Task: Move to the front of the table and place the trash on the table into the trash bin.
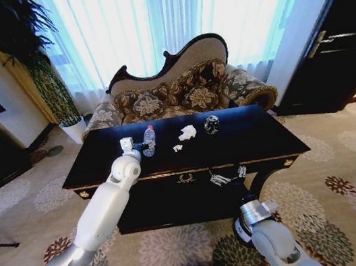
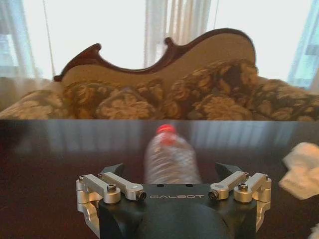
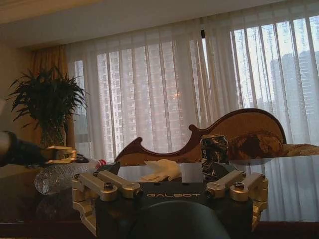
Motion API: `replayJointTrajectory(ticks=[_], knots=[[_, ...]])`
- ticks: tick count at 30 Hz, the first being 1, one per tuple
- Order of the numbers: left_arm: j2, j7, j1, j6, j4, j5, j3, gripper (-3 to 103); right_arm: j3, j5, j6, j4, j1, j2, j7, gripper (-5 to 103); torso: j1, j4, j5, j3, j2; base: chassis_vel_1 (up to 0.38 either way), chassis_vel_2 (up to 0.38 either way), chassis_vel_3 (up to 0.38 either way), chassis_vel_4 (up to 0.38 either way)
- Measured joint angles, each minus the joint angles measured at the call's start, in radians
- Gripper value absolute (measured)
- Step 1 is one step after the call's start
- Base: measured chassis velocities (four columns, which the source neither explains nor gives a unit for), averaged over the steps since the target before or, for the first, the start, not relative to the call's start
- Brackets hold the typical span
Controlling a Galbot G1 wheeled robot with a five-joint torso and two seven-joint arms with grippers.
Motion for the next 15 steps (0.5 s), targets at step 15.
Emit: replayJointTrajectory(ticks=[15], knots=[[-0.051,0.001,0.063,0.029,-0.041,0.058,0.015,100,0.016,0.026,0.008,-0.014,0.012,-0.015,-0.001,100,0.0,0.0005,0.0001,0.0,0.0,0.0,0.0,0.0,0.0]])
